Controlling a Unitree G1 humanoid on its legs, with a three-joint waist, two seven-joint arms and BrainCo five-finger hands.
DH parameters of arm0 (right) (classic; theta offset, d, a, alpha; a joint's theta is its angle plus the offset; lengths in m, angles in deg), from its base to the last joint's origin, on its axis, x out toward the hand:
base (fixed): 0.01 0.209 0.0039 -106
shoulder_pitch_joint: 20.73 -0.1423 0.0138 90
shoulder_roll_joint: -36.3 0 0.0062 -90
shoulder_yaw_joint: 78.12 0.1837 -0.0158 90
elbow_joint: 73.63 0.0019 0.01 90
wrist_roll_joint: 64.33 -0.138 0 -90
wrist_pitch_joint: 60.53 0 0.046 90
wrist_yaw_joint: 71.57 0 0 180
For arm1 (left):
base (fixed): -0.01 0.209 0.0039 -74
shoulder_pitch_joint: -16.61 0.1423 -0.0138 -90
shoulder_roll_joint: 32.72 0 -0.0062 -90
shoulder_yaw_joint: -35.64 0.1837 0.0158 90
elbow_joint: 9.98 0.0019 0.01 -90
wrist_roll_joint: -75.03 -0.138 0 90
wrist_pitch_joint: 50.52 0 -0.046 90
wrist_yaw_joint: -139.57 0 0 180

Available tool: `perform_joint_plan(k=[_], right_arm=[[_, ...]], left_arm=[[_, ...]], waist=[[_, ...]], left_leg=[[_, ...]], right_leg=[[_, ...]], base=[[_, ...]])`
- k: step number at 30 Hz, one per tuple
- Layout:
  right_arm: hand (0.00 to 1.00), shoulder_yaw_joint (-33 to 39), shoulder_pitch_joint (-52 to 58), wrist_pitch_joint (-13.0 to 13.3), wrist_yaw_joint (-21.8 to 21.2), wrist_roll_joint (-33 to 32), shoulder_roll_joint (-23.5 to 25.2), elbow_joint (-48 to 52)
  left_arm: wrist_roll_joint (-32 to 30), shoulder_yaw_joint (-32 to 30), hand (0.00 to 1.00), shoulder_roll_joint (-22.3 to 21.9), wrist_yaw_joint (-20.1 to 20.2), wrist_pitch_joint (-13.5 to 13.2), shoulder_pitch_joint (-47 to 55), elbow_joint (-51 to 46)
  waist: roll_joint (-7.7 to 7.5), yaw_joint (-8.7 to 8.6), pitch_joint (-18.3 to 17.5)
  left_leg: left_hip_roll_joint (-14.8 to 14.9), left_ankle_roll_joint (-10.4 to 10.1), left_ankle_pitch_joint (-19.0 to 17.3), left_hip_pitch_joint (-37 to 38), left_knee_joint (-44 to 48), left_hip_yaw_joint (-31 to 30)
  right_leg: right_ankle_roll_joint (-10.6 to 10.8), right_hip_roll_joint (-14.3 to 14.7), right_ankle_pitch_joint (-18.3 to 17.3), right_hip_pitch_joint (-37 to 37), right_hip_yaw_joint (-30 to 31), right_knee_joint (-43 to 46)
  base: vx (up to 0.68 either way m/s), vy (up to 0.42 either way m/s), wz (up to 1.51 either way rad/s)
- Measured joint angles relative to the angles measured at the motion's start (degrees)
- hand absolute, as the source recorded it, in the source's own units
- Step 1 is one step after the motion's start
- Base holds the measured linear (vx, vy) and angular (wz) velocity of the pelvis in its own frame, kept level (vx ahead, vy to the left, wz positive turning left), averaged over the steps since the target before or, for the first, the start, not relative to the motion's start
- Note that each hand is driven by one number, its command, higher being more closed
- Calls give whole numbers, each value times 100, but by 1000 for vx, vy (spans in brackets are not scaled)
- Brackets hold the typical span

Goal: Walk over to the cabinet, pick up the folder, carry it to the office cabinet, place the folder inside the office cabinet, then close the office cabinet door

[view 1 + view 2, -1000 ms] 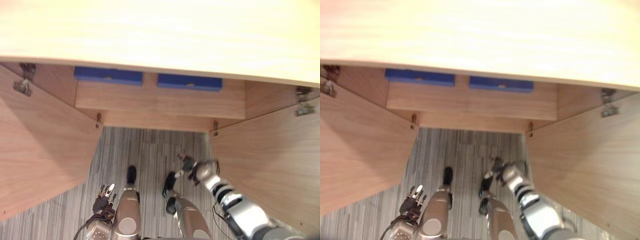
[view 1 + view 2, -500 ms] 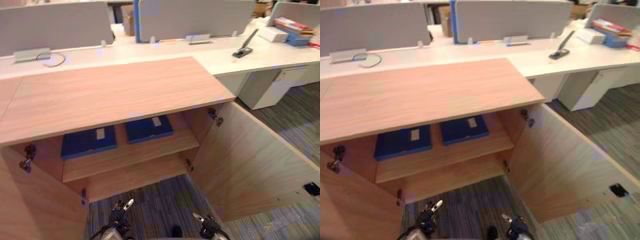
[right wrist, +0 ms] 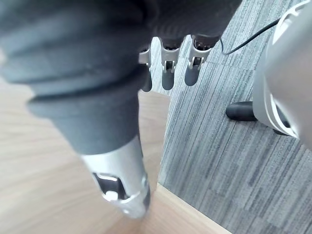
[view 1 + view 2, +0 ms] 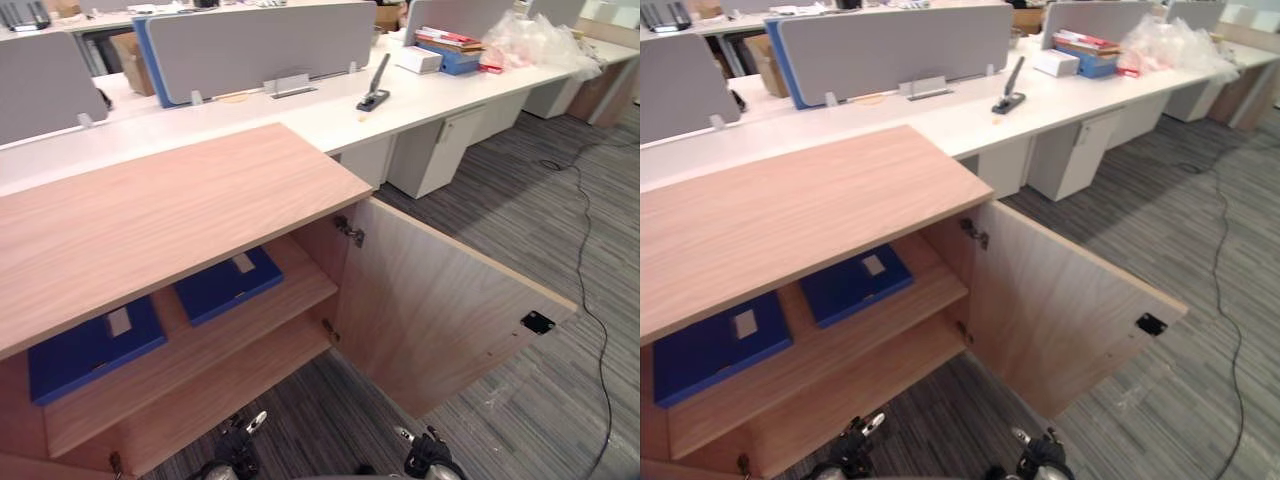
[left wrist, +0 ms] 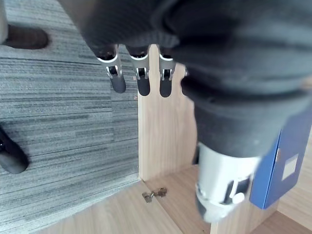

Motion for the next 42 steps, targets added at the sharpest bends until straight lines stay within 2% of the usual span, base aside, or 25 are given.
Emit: perform_joint_plan(k=[3,6,9,14,18,21,24,27,33,36,39,42], right_arm=[[0,188,8,14,31,-116,0,-51],[0,199,13,21,112,-115,-29,-48],[0,194,15,16,123,-94,-81,-6],[0,303,45,-1,162,-166,-350,370],[0,1185,-127,47,339,-456,-602,839],[0,1558,-327,85,522,-580,-850,1365],[0,1581,-513,224,638,-588,-1183,1867],[0,1589,-729,287,662,-593,-1428,1958],[0,1492,-1184,287,608,-703,-1805,1937],[0,1065,-1413,288,502,-773,-2213,1931],[0,355,-1702,304,209,-776,-2621,1929],[0,11,-1774,305,-29,-775,-2980,1925]], left_arm=[[43,-134,0,3,-55,13,29,10],[126,-121,0,13,-83,14,44,9],[144,37,0,102,-139,24,40,2],[145,274,0,238,-161,62,43,-13],[142,315,0,476,-159,62,91,-26],[112,267,0,567,-155,70,158,-32],[57,216,0,556,-155,122,268,-52],[7,216,0,579,-143,167,421,-75],[7,309,0,607,-86,186,679,-150],[12,460,0,639,-47,195,753,-251],[17,645,0,689,-15,195,765,-343],[18,770,0,715,22,195,778,-350]], waist=[[-1,-27,2],[-4,-96,10],[0,-97,58],[-5,-153,132],[8,-205,134],[25,-253,138],[42,-283,132],[54,-296,125],[85,-292,134],[86,-292,135],[70,-287,149],[73,-300,194]], left_leg=[[94,0,0,94,162,119],[93,1,0,103,272,121],[92,3,-3,222,272,122],[-1,5,-6,238,244,107],[-58,4,-5,235,244,86],[-114,5,-1,234,262,80],[-193,5,3,213,376,40],[-257,9,8,188,427,-149],[-342,9,7,174,436,-269],[-380,10,7,176,412,-435],[-399,12,2,181,336,-520],[-396,46,-42,181,311,-536]], right_leg=[[-18,273,259,297,276,-625],[-37,392,466,425,492,-1052],[-41,460,466,410,744,-1053],[-27,460,484,275,1019,-1081],[21,427,520,232,1101,-1075],[37,373,532,232,1120,-1049],[75,264,558,237,1177,-1048],[104,186,578,248,1178,-1047],[161,85,622,250,1172,-1046],[170,57,650,250,1172,-1046],[163,60,696,224,1172,-1048],[145,74,732,203,1174,-1050]], base=[[61,-55,-44],[43,-47,-40],[44,1,-44],[31,26,-27],[44,22,-11],[43,24,-2],[12,36,-6],[-9,32,3],[-15,9,2],[-57,6,2],[-70,-2,1],[-88,-5,0]])
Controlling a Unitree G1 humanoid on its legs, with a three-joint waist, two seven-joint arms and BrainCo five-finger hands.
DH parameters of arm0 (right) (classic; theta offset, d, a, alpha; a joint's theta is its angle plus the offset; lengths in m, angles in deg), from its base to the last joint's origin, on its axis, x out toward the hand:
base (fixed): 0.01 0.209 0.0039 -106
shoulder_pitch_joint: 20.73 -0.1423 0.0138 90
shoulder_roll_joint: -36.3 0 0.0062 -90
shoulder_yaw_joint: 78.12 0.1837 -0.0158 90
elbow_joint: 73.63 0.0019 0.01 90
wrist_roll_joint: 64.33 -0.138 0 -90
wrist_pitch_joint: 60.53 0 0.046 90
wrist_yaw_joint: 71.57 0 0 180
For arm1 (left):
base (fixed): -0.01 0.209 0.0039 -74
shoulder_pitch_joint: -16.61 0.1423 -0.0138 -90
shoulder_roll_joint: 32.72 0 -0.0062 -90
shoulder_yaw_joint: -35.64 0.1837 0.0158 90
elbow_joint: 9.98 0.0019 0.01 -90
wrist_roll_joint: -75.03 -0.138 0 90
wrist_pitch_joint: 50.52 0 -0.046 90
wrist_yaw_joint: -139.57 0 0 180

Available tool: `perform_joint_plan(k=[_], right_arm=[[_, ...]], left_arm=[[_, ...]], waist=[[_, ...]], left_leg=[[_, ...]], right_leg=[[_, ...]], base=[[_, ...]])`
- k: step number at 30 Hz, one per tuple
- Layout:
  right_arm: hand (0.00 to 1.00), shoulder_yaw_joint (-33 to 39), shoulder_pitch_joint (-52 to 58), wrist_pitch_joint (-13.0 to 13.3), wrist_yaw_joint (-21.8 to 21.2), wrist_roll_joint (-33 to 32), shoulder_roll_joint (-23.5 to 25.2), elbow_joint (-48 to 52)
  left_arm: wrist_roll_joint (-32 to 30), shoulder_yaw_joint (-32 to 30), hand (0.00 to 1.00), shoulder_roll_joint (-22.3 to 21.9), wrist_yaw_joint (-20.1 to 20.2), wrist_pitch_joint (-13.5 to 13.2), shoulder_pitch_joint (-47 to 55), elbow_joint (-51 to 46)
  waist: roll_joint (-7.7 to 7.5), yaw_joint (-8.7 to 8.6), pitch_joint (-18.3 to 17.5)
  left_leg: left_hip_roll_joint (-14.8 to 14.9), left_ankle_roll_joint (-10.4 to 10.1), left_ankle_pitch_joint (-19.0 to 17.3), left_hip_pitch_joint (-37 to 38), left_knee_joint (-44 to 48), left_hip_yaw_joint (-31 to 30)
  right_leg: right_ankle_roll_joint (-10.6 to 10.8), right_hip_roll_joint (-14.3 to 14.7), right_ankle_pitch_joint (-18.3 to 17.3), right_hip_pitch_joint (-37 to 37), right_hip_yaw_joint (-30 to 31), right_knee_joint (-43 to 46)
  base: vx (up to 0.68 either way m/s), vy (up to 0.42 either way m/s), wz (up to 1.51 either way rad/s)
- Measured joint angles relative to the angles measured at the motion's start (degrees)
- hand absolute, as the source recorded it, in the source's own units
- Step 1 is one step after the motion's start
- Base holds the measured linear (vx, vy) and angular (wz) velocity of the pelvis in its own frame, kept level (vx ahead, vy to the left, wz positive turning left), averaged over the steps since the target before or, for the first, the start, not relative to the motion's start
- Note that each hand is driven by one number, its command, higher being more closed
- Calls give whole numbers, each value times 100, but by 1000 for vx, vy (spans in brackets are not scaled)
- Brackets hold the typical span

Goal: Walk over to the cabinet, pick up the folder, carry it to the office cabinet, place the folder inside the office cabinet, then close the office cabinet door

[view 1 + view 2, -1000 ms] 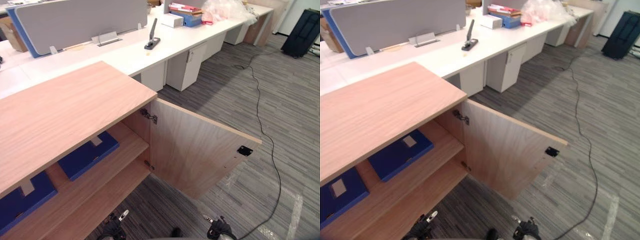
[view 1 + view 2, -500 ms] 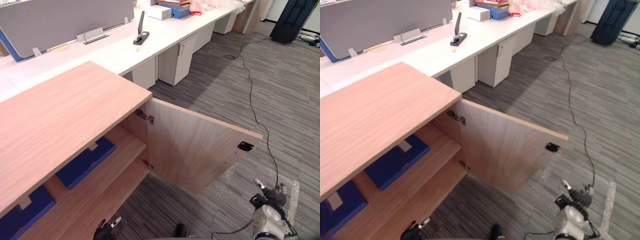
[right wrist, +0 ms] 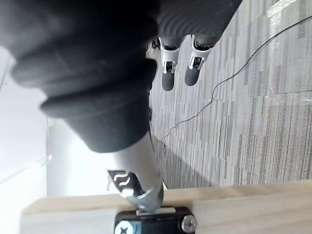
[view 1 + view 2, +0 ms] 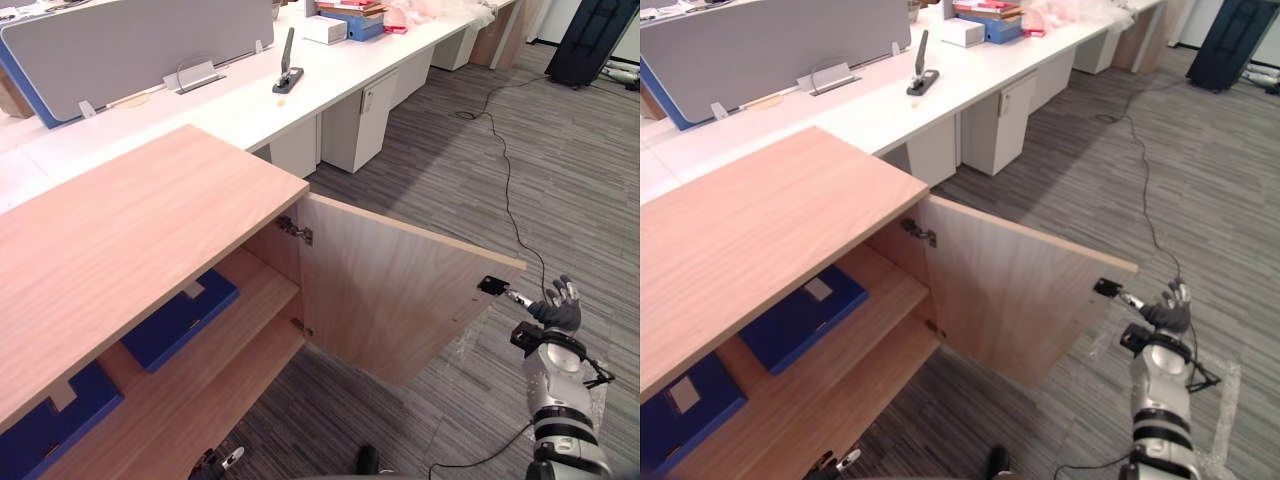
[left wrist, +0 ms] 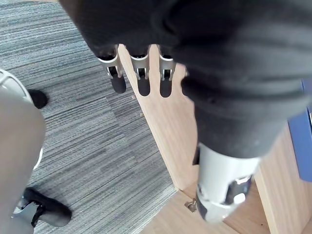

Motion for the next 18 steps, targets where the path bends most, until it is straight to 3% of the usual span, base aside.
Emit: perform_joint_plan(k=[8,18], right_arm=[[0,-1373,-385,-1,-884,-159,-333,-11],[0,-2761,-386,-6,-1659,-412,-1398,284]], left_arm=[[1,138,0,127,100,0,-56,0],[2,323,0,298,255,4,-18,2]], waist=[[-12,-32,95],[-58,-107,246]], left_leg=[[88,-29,-387,-78,-202,-213],[102,-135,-488,-211,-240,-333]], right_leg=[[-79,170,177,-237,11,-33],[-79,204,247,-424,33,-35]], base=[[-114,9,-3],[-90,-7,-3]])
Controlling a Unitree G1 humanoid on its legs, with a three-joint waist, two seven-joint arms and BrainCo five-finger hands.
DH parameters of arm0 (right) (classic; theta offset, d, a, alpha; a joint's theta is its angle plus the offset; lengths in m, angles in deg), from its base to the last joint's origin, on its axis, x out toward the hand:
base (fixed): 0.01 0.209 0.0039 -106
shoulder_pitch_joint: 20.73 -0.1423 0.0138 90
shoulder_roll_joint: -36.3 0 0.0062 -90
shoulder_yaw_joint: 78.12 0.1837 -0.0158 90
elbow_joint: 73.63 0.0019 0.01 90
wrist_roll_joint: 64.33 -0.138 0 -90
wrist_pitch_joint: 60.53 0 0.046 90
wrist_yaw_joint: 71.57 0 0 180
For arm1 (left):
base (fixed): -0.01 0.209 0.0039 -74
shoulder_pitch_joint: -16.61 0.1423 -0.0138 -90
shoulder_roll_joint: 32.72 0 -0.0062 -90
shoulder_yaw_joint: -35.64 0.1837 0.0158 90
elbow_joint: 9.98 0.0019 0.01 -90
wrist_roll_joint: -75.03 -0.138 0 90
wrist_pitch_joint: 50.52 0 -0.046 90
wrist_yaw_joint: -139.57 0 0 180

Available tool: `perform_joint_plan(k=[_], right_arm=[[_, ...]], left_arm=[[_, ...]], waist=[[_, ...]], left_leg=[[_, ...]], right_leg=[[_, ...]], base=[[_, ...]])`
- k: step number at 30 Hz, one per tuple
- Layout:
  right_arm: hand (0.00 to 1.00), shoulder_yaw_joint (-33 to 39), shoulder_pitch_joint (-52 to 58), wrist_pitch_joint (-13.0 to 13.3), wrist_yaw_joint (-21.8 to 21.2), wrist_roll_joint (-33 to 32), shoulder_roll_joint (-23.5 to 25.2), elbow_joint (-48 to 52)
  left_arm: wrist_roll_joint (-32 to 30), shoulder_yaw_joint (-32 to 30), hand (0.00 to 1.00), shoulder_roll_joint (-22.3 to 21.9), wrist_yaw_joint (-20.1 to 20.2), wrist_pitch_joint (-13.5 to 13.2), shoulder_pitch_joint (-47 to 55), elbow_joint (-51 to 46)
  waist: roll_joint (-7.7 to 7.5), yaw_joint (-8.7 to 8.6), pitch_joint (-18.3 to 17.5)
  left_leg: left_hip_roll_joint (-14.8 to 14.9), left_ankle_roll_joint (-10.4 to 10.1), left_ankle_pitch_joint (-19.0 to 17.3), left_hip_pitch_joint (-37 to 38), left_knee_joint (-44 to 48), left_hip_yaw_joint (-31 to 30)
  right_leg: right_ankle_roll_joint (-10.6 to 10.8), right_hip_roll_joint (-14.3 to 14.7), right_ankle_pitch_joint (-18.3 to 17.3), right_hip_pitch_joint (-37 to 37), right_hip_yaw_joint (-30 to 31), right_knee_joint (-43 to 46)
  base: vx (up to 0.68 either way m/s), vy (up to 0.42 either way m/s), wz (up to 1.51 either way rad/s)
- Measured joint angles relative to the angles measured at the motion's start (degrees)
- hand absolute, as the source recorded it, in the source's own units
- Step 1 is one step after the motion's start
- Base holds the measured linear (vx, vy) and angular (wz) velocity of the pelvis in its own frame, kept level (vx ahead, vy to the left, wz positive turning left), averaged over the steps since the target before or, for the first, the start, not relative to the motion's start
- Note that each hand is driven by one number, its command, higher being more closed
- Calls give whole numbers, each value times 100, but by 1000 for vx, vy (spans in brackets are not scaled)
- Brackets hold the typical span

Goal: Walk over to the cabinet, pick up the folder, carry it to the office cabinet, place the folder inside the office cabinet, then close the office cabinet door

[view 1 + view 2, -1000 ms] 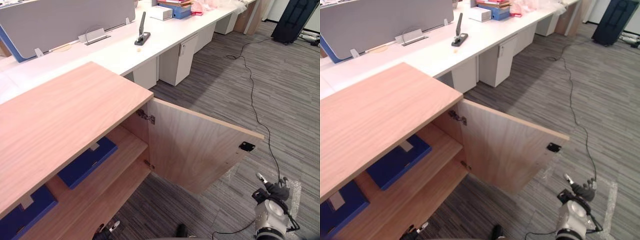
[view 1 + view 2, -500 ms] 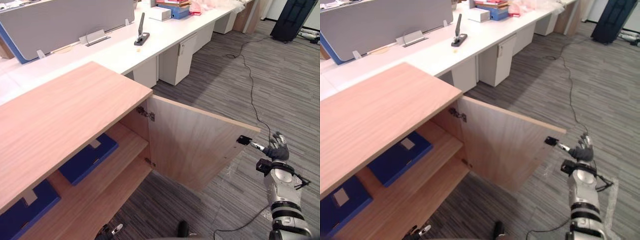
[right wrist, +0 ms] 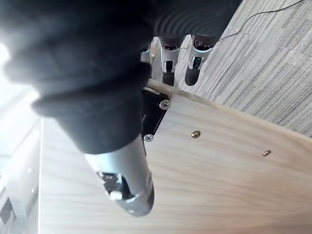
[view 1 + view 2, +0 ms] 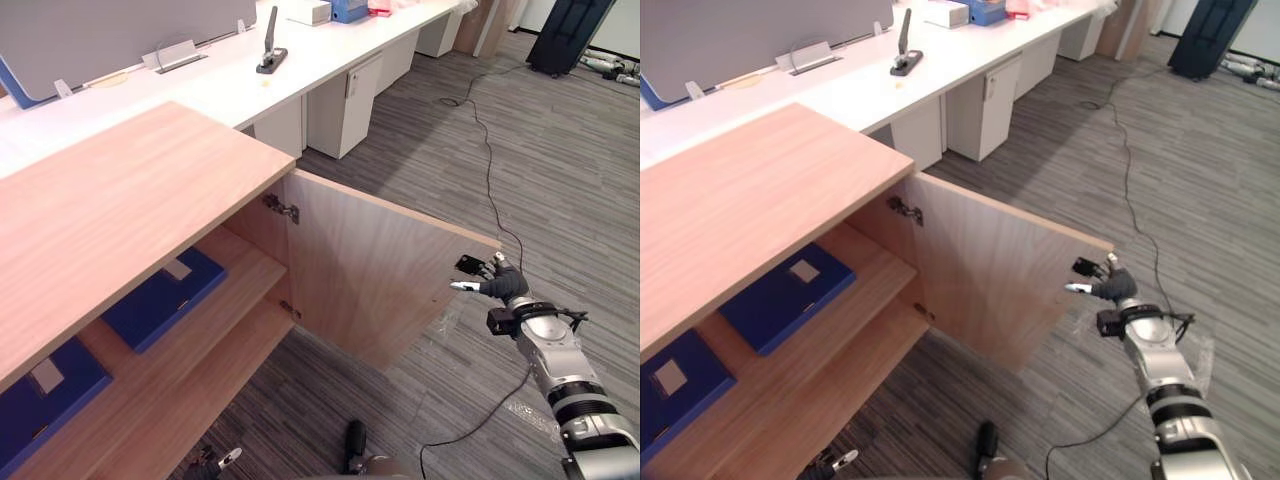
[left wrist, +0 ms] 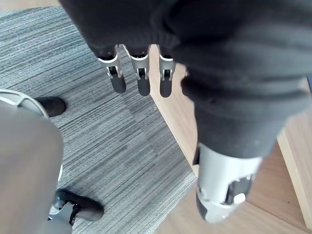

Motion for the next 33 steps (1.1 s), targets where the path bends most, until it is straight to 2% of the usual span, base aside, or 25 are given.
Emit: perform_joint_plan(k=[7,9,10,12,13,14,16,22,29,33], right_arm=[[0,-1018,147,-38,-595,429,-914,950],[0,-1475,387,-61,-951,650,-1341,1838],[0,-1604,510,-61,-1094,672,-1483,2220],[0,-1738,744,-28,-1358,912,-1628,2828],[0,-1915,836,22,-1573,1138,-1653,3196],[0,-1966,851,32,-1615,1157,-1654,3261],[0,-2193,1021,163,-1809,1329,-1643,3691],[0,-2569,1658,378,-2354,1316,-1783,4338],[0,-2844,2265,375,-2734,1345,-1995,4321],[0,-3243,2184,380,-2746,1596,-1922,3998]], left_arm=[[-8,38,0,13,81,-2,-43,3],[-15,34,0,28,115,-6,-60,4],[-29,10,0,28,124,-6,-62,6],[-75,-37,0,29,133,-6,-92,12],[-142,-81,0,28,137,-9,-119,12],[-149,-93,0,28,138,-11,-124,12],[-187,-171,0,45,143,-32,-144,17],[-191,-504,0,50,144,-32,-114,133],[-163,-763,0,107,142,-39,-185,233],[-92,-875,0,98,100,-43,-261,349]], waist=[[-23,-107,31],[-45,-112,42],[-59,-125,44],[-103,-161,48],[-159,-163,18],[-174,-160,8],[-299,-99,-62],[-501,39,-126],[-576,70,-145],[-584,188,-144]], left_leg=[[69,-12,7,-102,57,18],[100,-11,9,-102,81,21],[104,0,16,-108,89,29],[103,21,30,-111,96,26],[93,32,37,-116,98,26],[91,34,38,-122,98,26],[57,41,42,-215,100,8],[-17,53,36,-296,138,-30],[-61,151,-59,-400,307,-61],[-79,169,-69,-471,327,-183]], right_leg=[[-28,102,26,-129,73,4],[-41,168,24,-162,170,8],[-123,181,84,-178,175,9],[-136,191,96,-191,192,32],[-148,188,107,-201,204,32],[-150,186,109,-208,205,31],[-166,153,144,-297,211,27],[-168,57,217,-339,211,10],[-142,-60,302,-356,214,30],[-142,-109,303,-360,157,32]], base=[[-12,-12,-8],[14,-9,-20],[9,-4,-20],[-4,-5,-10],[-24,-1,-4],[-56,8,0],[-77,13,3],[-86,30,4],[-75,49,0],[-54,31,12]])
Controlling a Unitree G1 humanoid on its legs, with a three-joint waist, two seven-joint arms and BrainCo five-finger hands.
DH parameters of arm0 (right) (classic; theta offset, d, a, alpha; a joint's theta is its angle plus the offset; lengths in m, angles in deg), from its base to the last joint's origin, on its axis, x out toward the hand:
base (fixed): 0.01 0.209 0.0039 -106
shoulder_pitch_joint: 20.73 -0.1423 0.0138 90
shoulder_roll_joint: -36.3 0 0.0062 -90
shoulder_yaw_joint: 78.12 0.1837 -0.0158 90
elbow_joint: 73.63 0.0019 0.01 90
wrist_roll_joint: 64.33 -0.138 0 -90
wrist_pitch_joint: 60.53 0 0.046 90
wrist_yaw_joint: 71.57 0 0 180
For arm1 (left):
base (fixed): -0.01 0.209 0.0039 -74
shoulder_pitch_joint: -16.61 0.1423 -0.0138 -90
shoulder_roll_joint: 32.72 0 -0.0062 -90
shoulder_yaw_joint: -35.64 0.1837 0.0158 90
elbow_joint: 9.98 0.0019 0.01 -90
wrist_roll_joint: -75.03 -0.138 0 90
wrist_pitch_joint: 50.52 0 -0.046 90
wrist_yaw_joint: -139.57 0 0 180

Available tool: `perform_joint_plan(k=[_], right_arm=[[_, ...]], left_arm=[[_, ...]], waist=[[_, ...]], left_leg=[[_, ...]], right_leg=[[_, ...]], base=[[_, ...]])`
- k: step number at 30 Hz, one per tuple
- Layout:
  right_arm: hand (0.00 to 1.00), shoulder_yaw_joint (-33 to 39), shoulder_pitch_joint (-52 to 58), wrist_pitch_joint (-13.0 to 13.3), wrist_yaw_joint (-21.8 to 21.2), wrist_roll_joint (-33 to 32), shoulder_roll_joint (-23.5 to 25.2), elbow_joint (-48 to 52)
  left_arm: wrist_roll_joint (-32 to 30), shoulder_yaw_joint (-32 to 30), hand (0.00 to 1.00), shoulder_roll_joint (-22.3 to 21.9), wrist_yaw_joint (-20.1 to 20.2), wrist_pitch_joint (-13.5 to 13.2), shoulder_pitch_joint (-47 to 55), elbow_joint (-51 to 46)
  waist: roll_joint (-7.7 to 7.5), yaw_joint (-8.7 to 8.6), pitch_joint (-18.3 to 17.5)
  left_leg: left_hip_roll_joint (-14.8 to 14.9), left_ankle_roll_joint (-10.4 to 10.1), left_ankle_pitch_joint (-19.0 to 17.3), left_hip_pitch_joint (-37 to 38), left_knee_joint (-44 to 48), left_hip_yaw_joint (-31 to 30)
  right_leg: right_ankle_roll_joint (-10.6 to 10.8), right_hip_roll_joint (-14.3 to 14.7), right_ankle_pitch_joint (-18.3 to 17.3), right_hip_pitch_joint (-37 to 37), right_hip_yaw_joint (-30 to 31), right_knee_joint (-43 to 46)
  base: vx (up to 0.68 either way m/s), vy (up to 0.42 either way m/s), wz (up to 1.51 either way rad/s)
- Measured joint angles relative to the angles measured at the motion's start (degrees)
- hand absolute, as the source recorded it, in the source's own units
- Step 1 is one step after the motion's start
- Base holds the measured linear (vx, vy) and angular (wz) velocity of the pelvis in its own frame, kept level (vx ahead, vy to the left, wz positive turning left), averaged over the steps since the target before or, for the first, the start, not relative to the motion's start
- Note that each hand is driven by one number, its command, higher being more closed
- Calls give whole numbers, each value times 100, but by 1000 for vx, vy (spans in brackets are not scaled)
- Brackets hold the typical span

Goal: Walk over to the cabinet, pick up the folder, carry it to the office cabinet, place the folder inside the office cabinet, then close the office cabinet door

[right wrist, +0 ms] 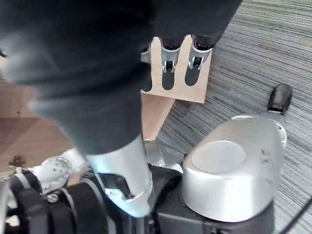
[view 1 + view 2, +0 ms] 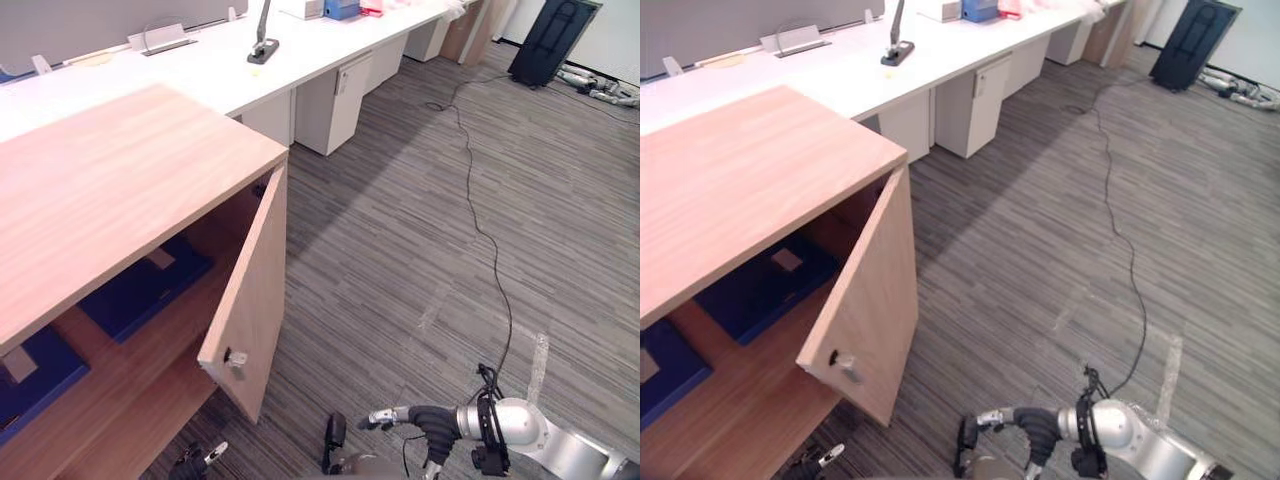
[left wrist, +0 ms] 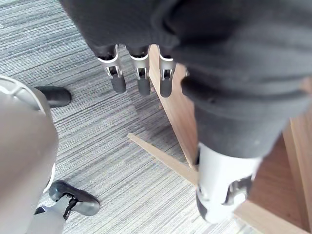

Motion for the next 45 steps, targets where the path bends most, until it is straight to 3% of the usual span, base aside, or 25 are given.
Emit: perform_joint_plan(k=[3,6,8,10,15,18,19,20,21,22,23,24,25,26,29,31,36,39,45], right_arm=[[0,-155,-202,-2,48,205,414,-671],[0,11,-363,-26,308,221,1373,-2100],[0,390,-413,-95,568,210,2121,-3298],[0,1246,-441,-217,1040,367,2946,-4906],[0,2739,-594,-430,1981,661,3899,-6573],[0,3074,-668,-582,2410,947,4206,-6902],[0,3114,-688,-596,2450,984,4259,-6902],[0,3306,-722,-602,2526,1065,4420,-6902],[0,3496,-739,-607,2580,1069,4601,-6900],[0,3547,-737,-606,2611,1061,4690,-6899],[0,3725,-727,-609,2642,1050,4870,-6900],[0,3738,-725,-621,2692,1041,4940,-6911],[0,3740,-726,-635,2709,1039,4953,-6919],[0,3784,-729,-639,2732,1038,4979,-6917],[0,3912,-661,-684,2737,985,5079,-6929],[0,3920,-536,-697,2734,962,5073,-6936],[0,3940,-353,-708,2734,954,5068,-7099],[0,3951,-178,-712,2734,841,5115,-7154],[0,4197,-86,-713,2756,831,5119,-7165]], left_arm=[[88,-30,0,-1,-73,0,16,3],[110,-30,0,-41,-171,-18,14,1],[178,-24,0,-118,-179,-44,45,2],[212,11,0,-307,-177,-68,107,-3],[196,137,0,-401,-174,-88,226,-8],[172,164,0,-428,-175,-81,231,-18],[155,165,0,-430,-175,-71,254,-15],[66,181,0,-413,-179,-41,316,-14],[-17,226,0,-341,-184,-26,373,-6],[-81,253,0,-304,-188,-24,410,-6],[-157,276,0,-170,-199,-9,440,-2],[-191,273,0,-96,-218,9,427,7],[-202,261,0,-79,-228,11,430,11],[-213,234,0,-87,-230,13,434,60],[-245,116,0,-151,-232,27,491,105],[-291,-6,0,-225,-234,31,483,100],[-284,-130,0,-261,-250,33,467,99],[-183,-152,0,-257,-278,32,426,89],[-27,-247,0,-271,-276,64,364,76]], waist=[[-4,93,7],[22,134,16],[82,185,41],[282,250,100],[490,354,68],[529,465,48],[554,493,42],[566,527,29],[522,544,24],[482,570,18],[288,569,-8],[162,565,1],[151,575,-7],[174,575,-4],[168,593,0],[194,579,-21],[177,538,-65],[160,418,-80],[149,375,9]], left_leg=[[-1,-56,34,-44,3,-116],[-30,-89,65,-178,14,-403],[-31,-93,73,-230,30,-616],[-56,-89,73,-233,44,-1066],[-232,33,167,-415,30,-1997],[-418,160,298,-640,36,-2705],[-433,188,317,-679,36,-2835],[-466,238,364,-746,44,-3116],[-496,274,400,-812,63,-3350],[-536,278,427,-852,58,-3509],[-654,255,496,-943,55,-3846],[-813,226,549,-1083,79,-4155],[-832,222,583,-1149,94,-4268],[-832,197,659,-1217,61,-4512],[-790,85,862,-1209,-211,-4940],[-667,16,1032,-1205,-456,-5115],[-497,-90,1267,-1202,-767,-5171],[-501,-159,1348,-1206,-847,-5395],[-588,-203,1474,-1435,-629,-5626]], right_leg=[[4,-34,-5,2,-86,0],[34,-127,-30,28,-339,0],[79,-192,-69,106,-533,1],[173,-336,-172,389,-975,1],[320,-670,-283,776,-1895,7],[471,-955,-389,908,-2416,293],[473,-1007,-390,903,-2332,410],[438,-1085,-423,903,-1866,609],[273,-1096,-683,866,-1070,825],[248,-1083,-940,828,-578,955],[220,-1054,-1543,788,295,1102],[317,-1051,-1896,811,867,1135],[332,-1025,-1952,820,972,1178],[367,-990,-2045,815,993,1333],[805,-994,-2299,902,775,1489],[902,-920,-2352,977,503,1494],[923,-799,-2366,1032,238,1448],[924,-793,-2364,1193,-19,1360],[907,-751,-2415,1362,-515,1296]], base=[[-55,26,19],[-53,25,46],[-26,17,59],[-22,51,93],[-2,85,96],[45,128,123],[79,152,118],[102,163,114],[98,149,118],[94,77,127],[74,-32,143],[67,-52,141],[55,-85,128],[51,-132,109],[38,-185,84],[15,-189,68],[4,-95,30],[-12,-30,39],[-62,-25,41]])
